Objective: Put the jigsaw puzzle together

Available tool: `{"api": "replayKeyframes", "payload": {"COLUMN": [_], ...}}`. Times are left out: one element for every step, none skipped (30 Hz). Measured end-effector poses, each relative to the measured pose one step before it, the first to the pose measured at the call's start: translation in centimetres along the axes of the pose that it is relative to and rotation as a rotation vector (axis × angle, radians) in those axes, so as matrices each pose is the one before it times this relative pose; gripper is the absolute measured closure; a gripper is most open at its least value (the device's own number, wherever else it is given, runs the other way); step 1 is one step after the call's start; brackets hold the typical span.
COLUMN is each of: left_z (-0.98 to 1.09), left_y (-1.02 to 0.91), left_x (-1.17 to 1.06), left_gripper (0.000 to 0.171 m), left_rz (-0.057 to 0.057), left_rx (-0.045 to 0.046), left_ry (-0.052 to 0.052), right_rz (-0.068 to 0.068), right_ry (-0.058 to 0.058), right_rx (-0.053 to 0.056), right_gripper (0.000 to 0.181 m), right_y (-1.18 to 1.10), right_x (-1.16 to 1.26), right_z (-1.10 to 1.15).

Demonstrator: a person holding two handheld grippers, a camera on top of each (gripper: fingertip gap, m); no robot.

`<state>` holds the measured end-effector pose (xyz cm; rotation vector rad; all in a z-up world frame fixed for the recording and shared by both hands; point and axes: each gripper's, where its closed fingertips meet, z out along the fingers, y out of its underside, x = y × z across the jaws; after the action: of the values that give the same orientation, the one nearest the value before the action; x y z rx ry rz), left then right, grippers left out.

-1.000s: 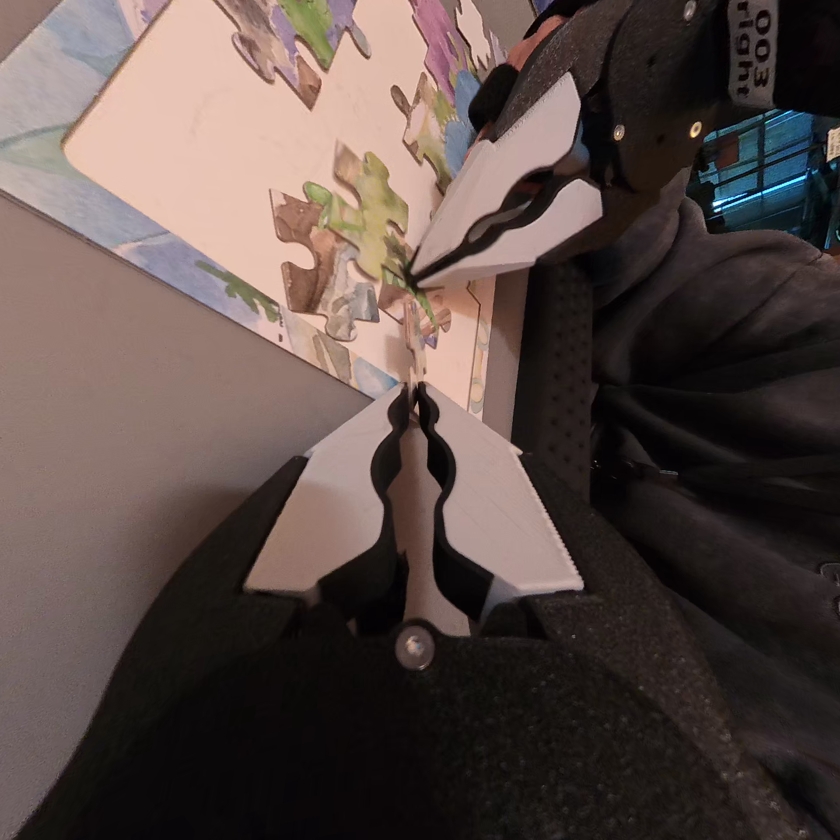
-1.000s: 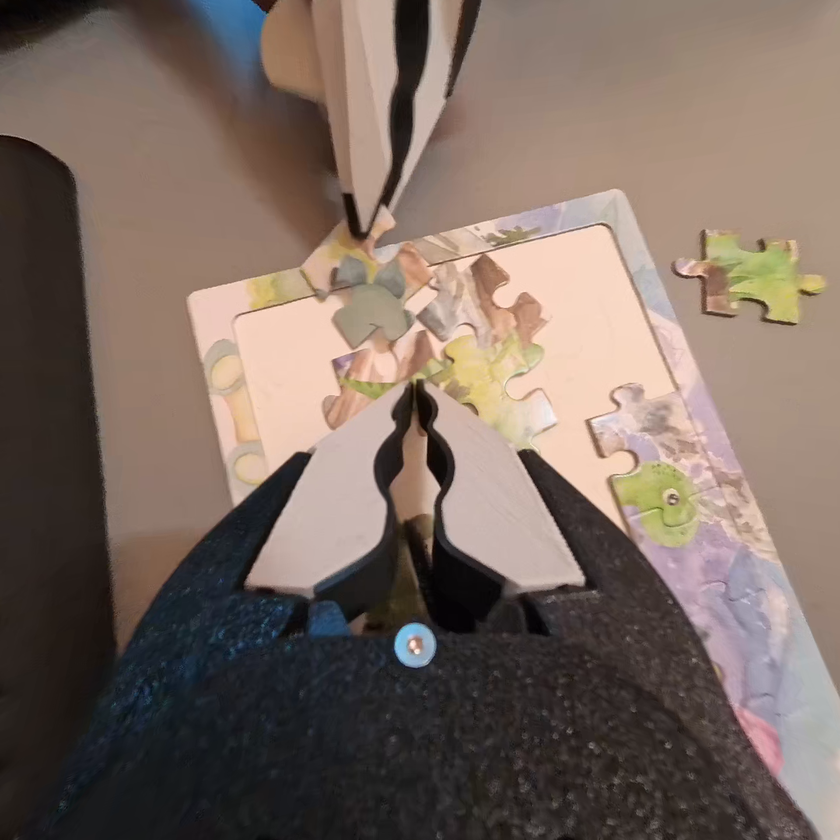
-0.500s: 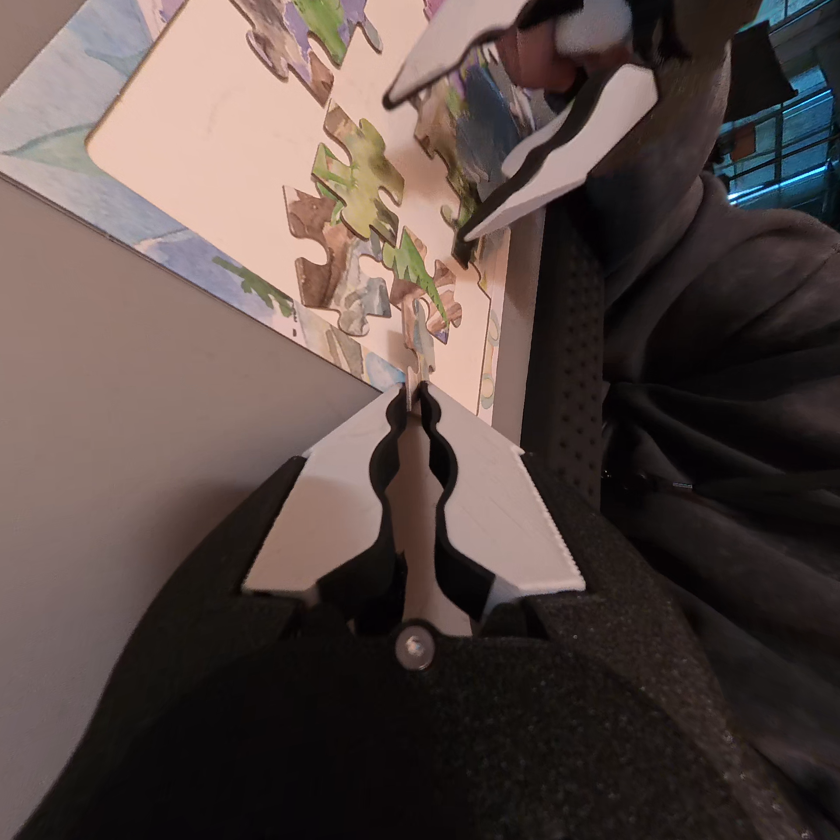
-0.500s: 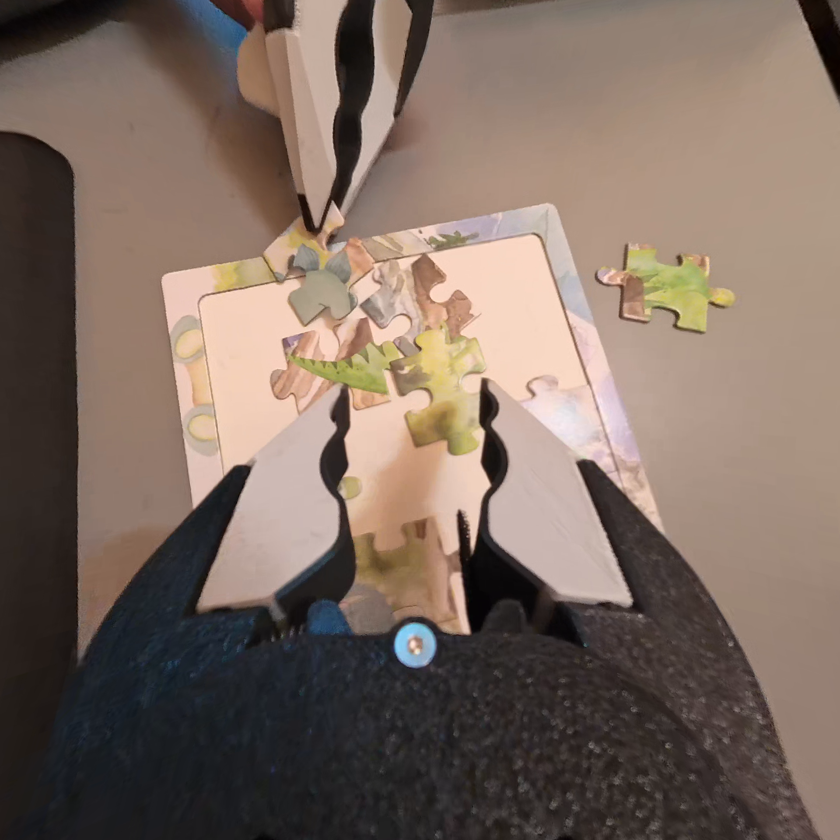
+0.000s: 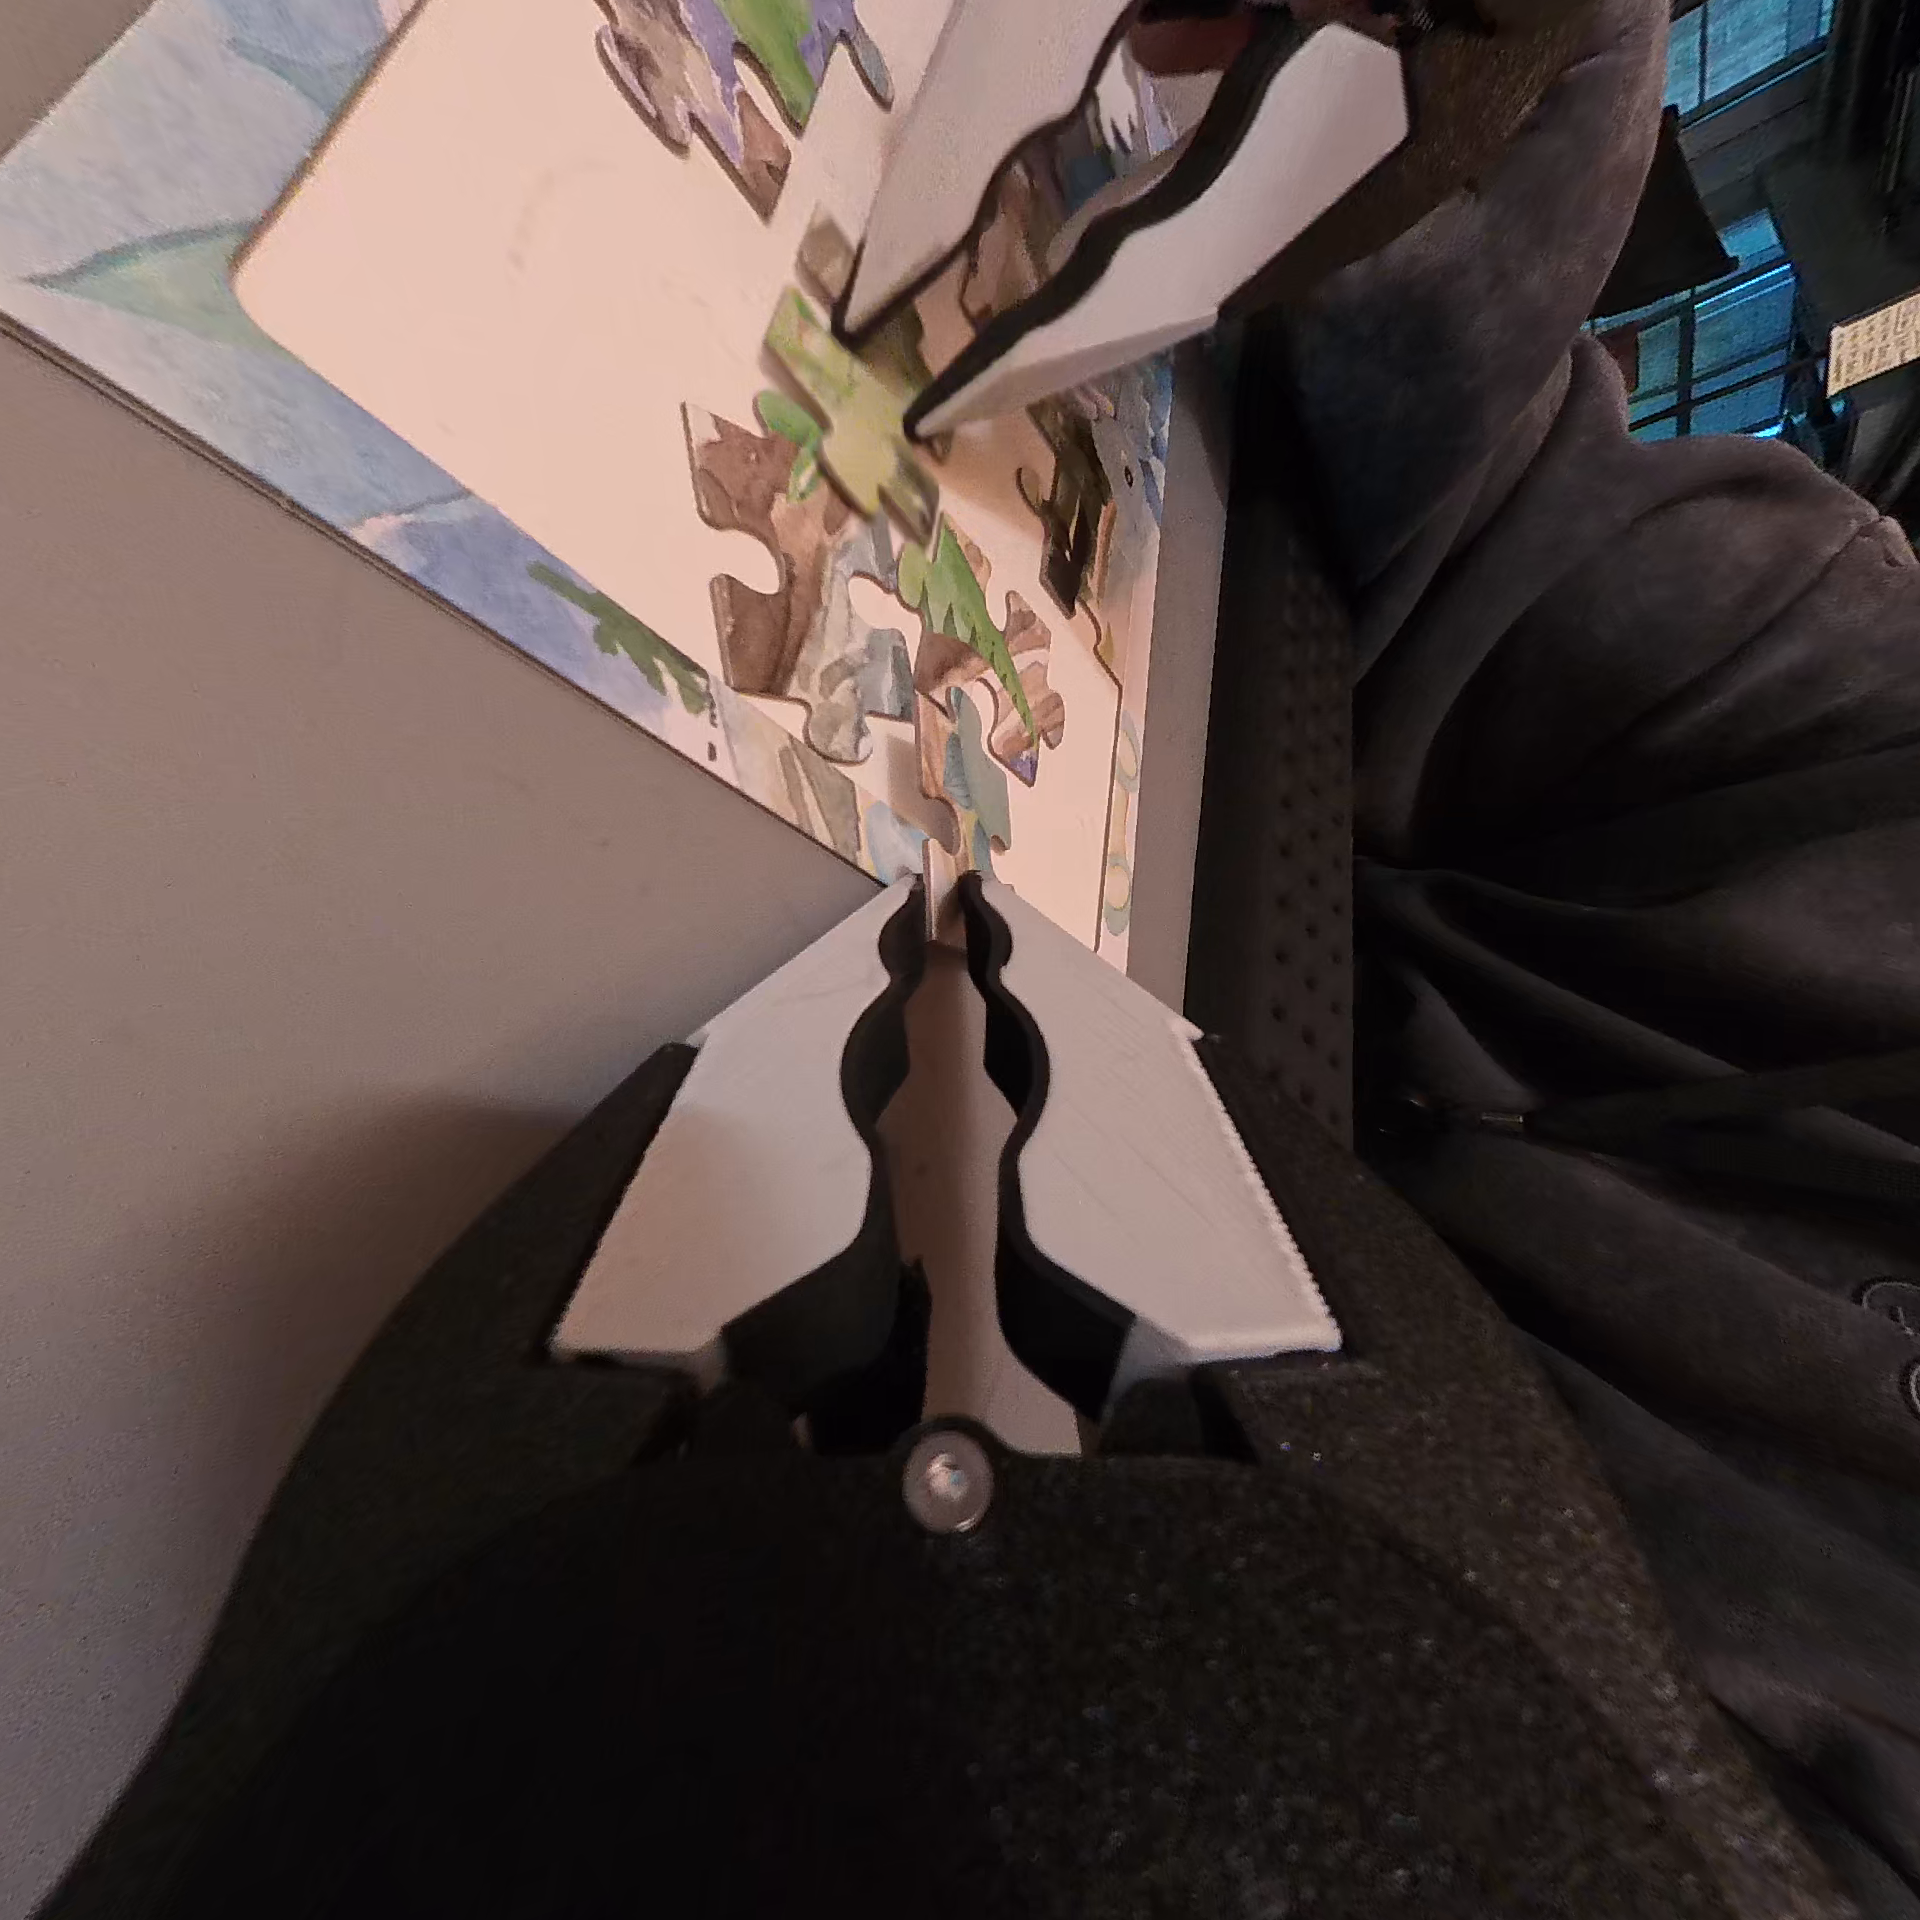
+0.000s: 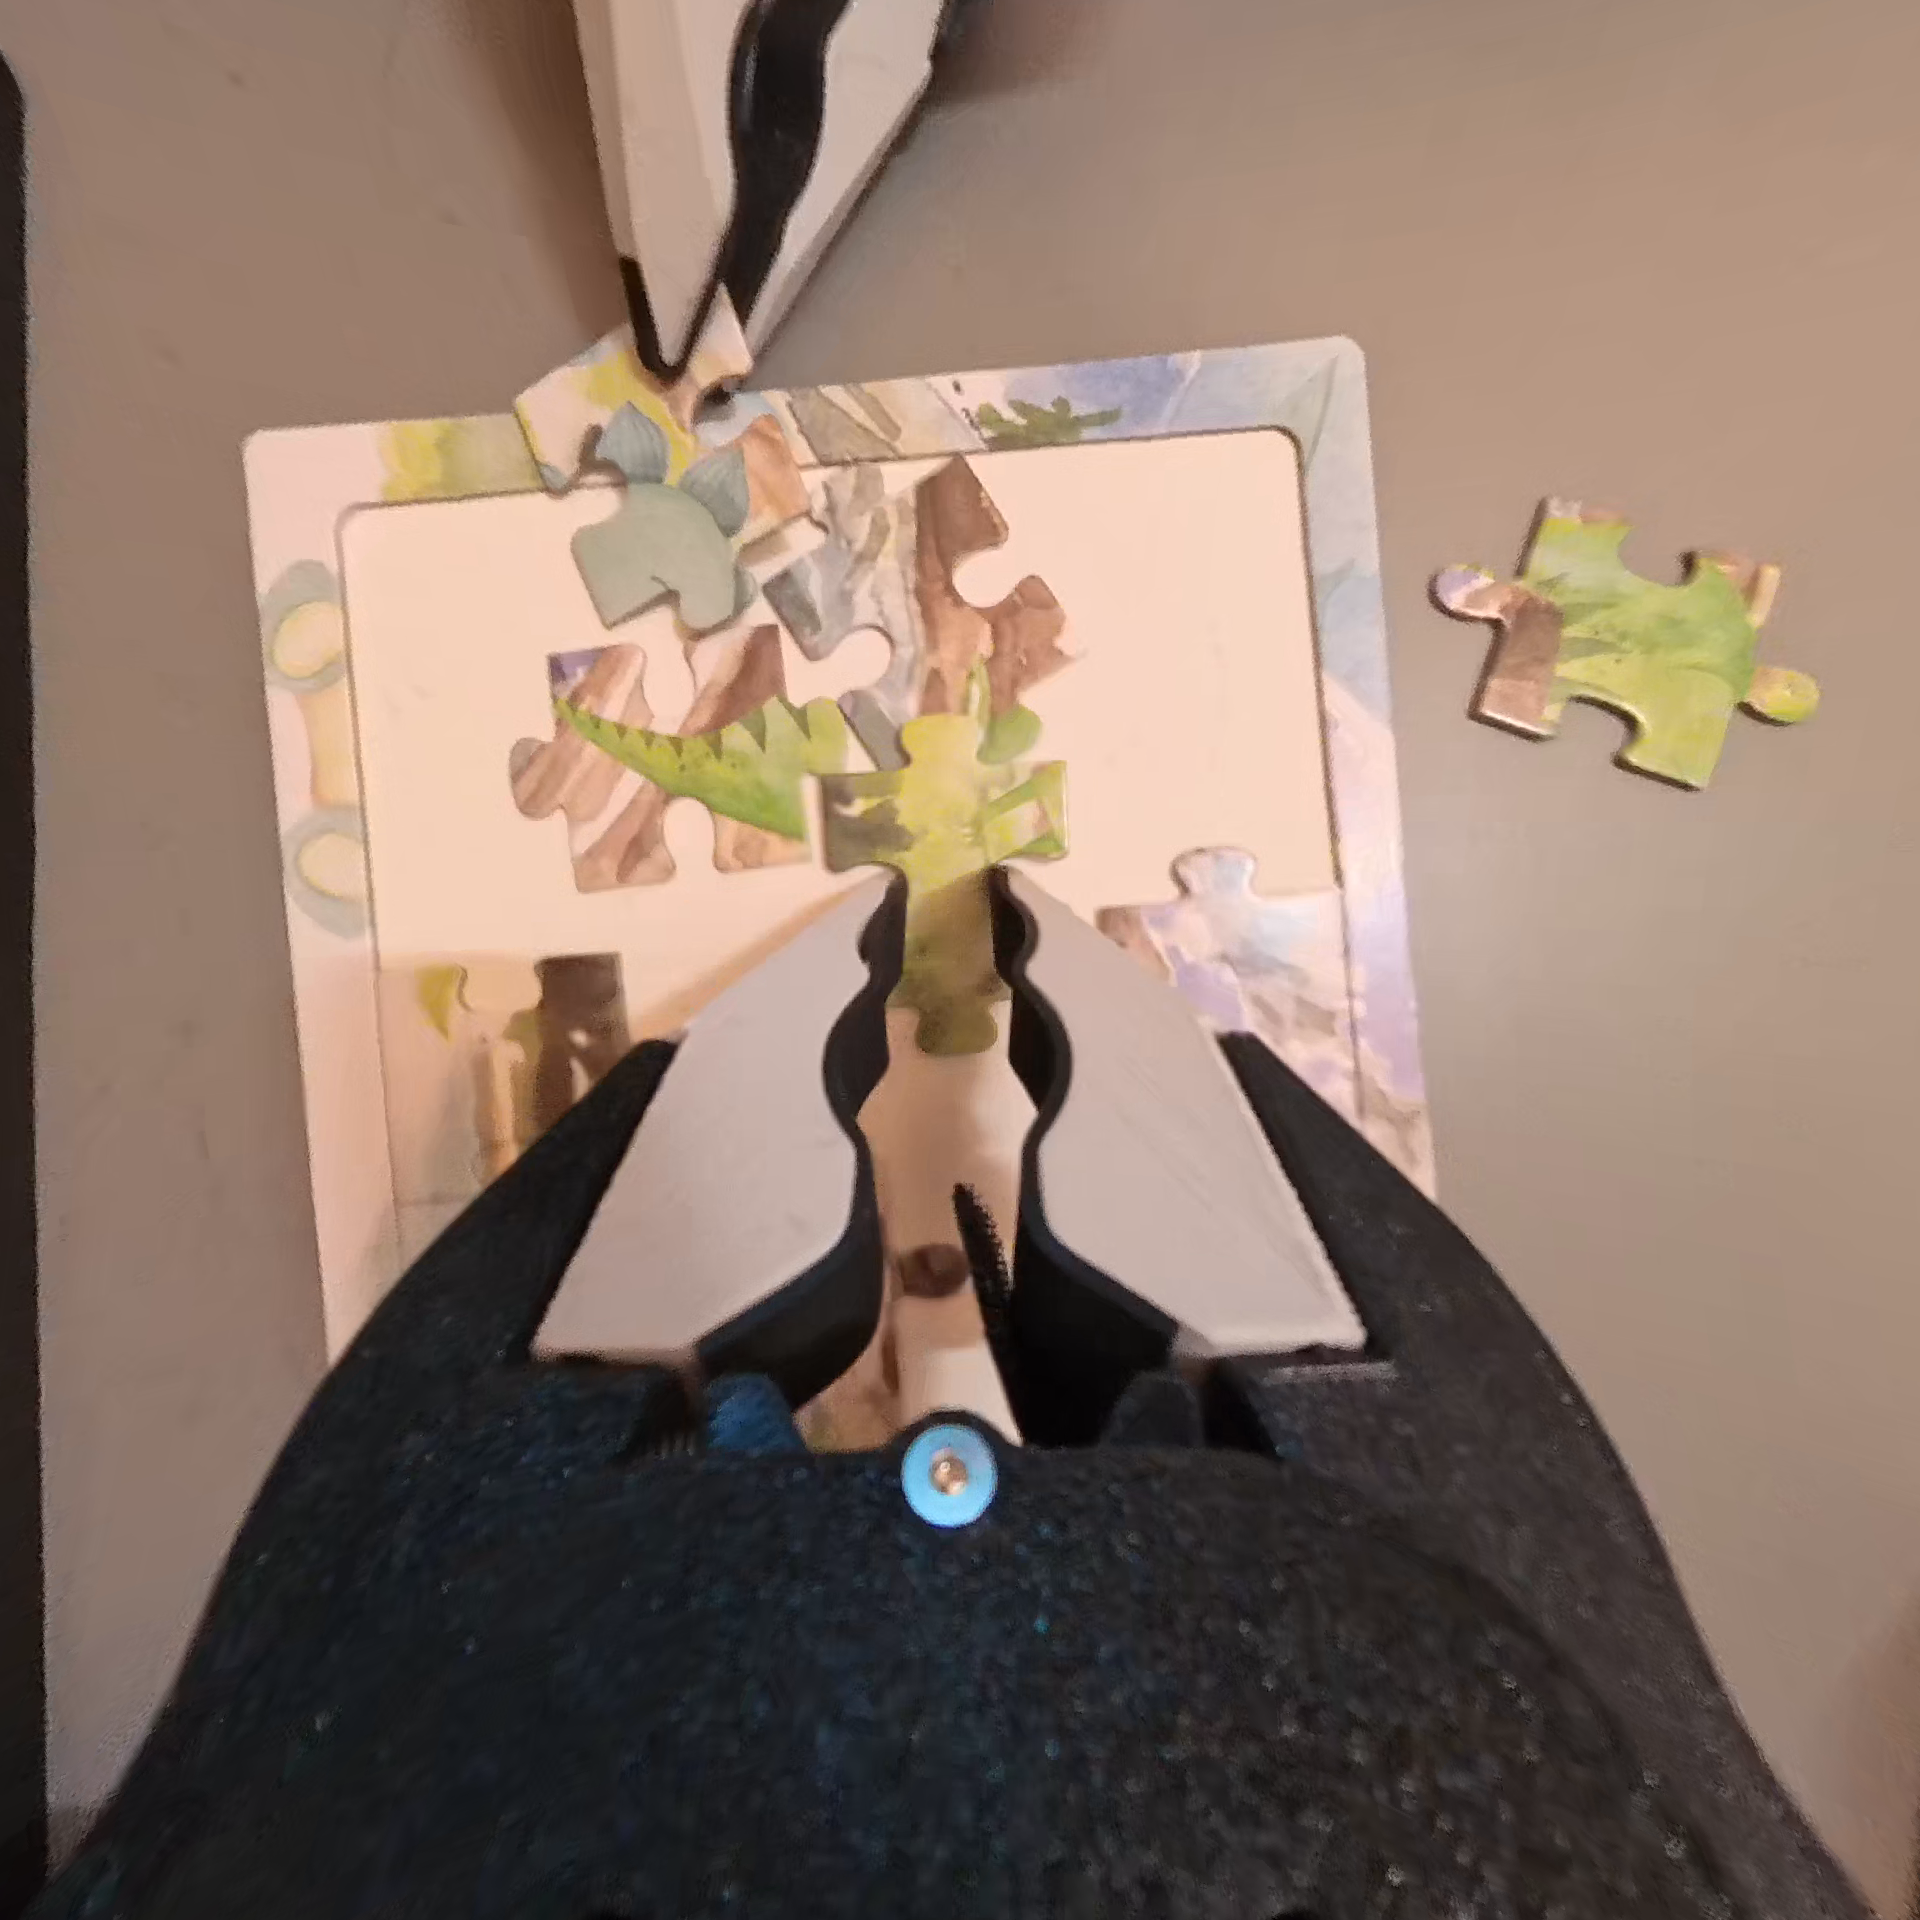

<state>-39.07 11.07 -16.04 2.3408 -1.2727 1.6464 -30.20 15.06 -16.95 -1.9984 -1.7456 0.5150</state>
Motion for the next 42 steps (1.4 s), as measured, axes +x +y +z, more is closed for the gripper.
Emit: {"api": "replayKeyframes", "payload": {"left_z": [-0.007,0.013,-0.005,0.015,-0.004,0.017,0.001,-0.004,0.019,0.027,0.016,0.009,0.006,-0.004,0.012,0.000,0.005,-0.005,0.003,0.011,0.012,0.008,0.013,0.013,0.003,0.000,0.001,0.000,0.007,-0.007,0.001,0.007,0.000,0.000,0.004,0.007,0.000,-0.001,0.007,0.005,0.000,0.000], "left_y": [0.004,-0.001,-0.004,0.010,-0.007,0.001,-0.002,-0.005,-0.003,0.009,0.002,-0.006,0.003,-0.005,0.000,0.000,0.004,-0.005,0.008,0.001,0.013,0.009,0.010,0.017,-0.009,-0.002,-0.002,0.001,-0.005,0.005,-0.001,-0.005,0.000,-0.001,0.007,-0.005,0.003,0.002,-0.005,0.004,0.000,-0.002], "left_x": [0.000,0.002,-0.005,0.000,0.000,-0.004,-0.002,0.000,0.006,0.014,0.009,0.006,0.001,0.001,0.002,-0.008,0.007,0.004,0.007,0.001,0.015,0.012,0.014,0.010,0.001,-0.010,0.006,-0.002,-0.001,0.004,0.002,-0.001,-0.001,-0.001,0.000,-0.005,0.005,-0.006,0.005,-0.001,0.006,-0.009], "left_gripper": [0.166,0.166,0.166,0.166,0.166,0.166,0.166,0.166,0.166,0.166,0.166,0.166,0.166,0.166,0.166,0.166,0.166,0.166,0.166,0.166,0.166,0.166,0.165,0.166,0.166,0.166,0.166,0.166,0.166,0.166,0.166,0.166,0.166,0.166,0.166,0.166,0.166,0.165,0.166,0.166,0.166,0.166], "left_rz": [0.0000,0.0000,0.0002,0.0006,-0.0003,-0.0006,0.0001,0.0003,0.0003,0.0006,0.0009,0.0005,0.0004,0.0004,0.0001,0.0005,0.0002,-0.0004,0.0004,0.0001,0.0001,0.0006,0.0012,0.0013,0.0001,-0.0002,0.0000,0.0001,0.0001,0.0000,0.0001,-0.0001,0.0000,0.0001,0.0005,0.0003,0.0005,0.0003,-0.0002,-0.0002,-0.0001,-0.0002], "left_rx": [0.00013,0.00010,-0.00002,-0.00018,0.00002,0.00010,0.00014,0.00006,-0.00017,-0.00027,-0.00057,0.00015,0.00027,0.00005,0.00002,0.00002,0.00016,-0.00009,-0.00012,-0.00019,-0.00060,-0.00064,-0.00098,-0.00050,-0.00010,-0.00004,0.00011,-0.00004,-0.00005,0.00010,0.00010,-0.00011,-0.00002,0.00006,-0.00001,-0.00008,-0.00005,-0.00012,-0.00010,0.00001,-0.00001,-0.00003], "left_ry": [0.0000,-0.0004,-0.0008,-0.0006,0.0003,0.0005,0.0000,-0.0004,0.0000,0.0008,0.0005,-0.0004,-0.0002,-0.0003,-0.0003,-0.0003,0.0002,0.0005,0.0002,0.0007,0.0012,0.0007,0.0000,-0.0006,-0.0005,0.0002,0.0004,-0.0001,-0.0001,0.0003,0.0002,-0.0002,-0.0001,0.0000,-0.0002,-0.0003,-0.0004,-0.0003,0.0002,0.0004,0.0004,0.0003], "right_rz": [-0.0051,0.0016,0.0051,0.0087,0.0175,0.0228,0.0222,0.0202,0.0191,0.0189,0.0083,-0.0034,-0.0031,0.0020,0.0119,0.0226,0.0246,0.0196,0.0105,-0.0025,-0.0097,-0.0079,-0.0082,-0.0159,-0.0074,-0.0095,-0.0150,-0.0165,-0.0151,-0.0149,-0.0170,-0.0134,-0.0066,-0.0033,-0.0003,0.0056,0.0153,0.0228,0.0249,0.0212,0.0099,0.0017], "right_ry": [0.0285,0.0208,0.0085,-0.0059,-0.0084,0.0049,0.0036,-0.0007,-0.0255,-0.0356,-0.0242,0.0080,0.0378,0.0278,0.0081,-0.0002,0.0017,0.0014,-0.0075,-0.0068,-0.0014,0.0009,0.0138,-0.0016,-0.0051,0.0060,0.0108,0.0103,0.0063,-0.0030,0.0045,0.0039,-0.0008,-0.0036,-0.0018,0.0110,0.0063,0.0048,0.0087,0.0041,0.0040,0.0106], "right_rx": [-0.0181,-0.0153,-0.0071,-0.0011,-0.0068,-0.0129,-0.0153,-0.0110,0.0015,0.0120,0.0081,-0.0098,-0.0153,-0.0036,0.0113,0.0163,0.0139,0.0064,0.0014,0.0007,-0.0065,-0.0183,-0.0057,0.0048,-0.0018,-0.0020,0.0014,-0.0010,-0.0068,-0.0008,0.0011,-0.0030,-0.0037,-0.0046,0.0054,0.0279,0.0355,0.0259,0.0119,-0.0031,-0.0053,-0.0094], "right_gripper": [0.166,0.166,0.166,0.166,0.165,0.166,0.165,0.167,0.172,0.173,0.172,0.170,0.166,0.161,0.157,0.152,0.145,0.136,0.130,0.129,0.129,0.129,0.130,0.134,0.138,0.138,0.138,0.139,0.141,0.154,0.163,0.164,0.163,0.160,0.155,0.153,0.150,0.144,0.136,0.129,0.125,0.123], "right_y": [0.387,0.373,0.280,0.279,0.471,0.670,0.803,0.725,0.465,0.113,0.027,0.254,0.329,0.150,-0.006,-0.041,-0.025,0.054,0.030,-0.030,0.014,0.143,-0.082,-0.224,-0.085,-0.071,-0.122,-0.122,-0.065,-0.131,-0.140,-0.068,-0.060,-0.031,-0.100,-0.321,-0.401,-0.217,0.019,0.239,0.216,0.223], "right_x": [0.286,0.155,-0.046,-0.264,-0.230,0.068,0.099,0.073,-0.348,-0.536,-0.393,0.075,0.575,0.508,0.279,0.207,0.244,0.180,-0.065,-0.173,-0.135,-0.128,0.031,-0.211,-0.223,-0.058,-0.020,-0.037,-0.094,-0.280,-0.199,-0.175,-0.177,-0.171,-0.078,0.264,0.352,0.425,0.491,0.336,0.183,0.203], "right_z": [-0.501,-0.596,-0.637,-0.619,-0.544,-0.423,-0.305,-0.164,-0.033,0.130,0.236,0.158,-0.049,-0.205,-0.304,-0.332,-0.258,-0.090,0.088,0.269,0.365,0.403,0.202,-0.001,0.082,0.165,0.143,0.060,0.005,-0.036,0.021,0.061,0.070,-0.022,-0.258,-0.524,-0.641,-0.574,-0.378,-0.092,0.161,0.342]}}
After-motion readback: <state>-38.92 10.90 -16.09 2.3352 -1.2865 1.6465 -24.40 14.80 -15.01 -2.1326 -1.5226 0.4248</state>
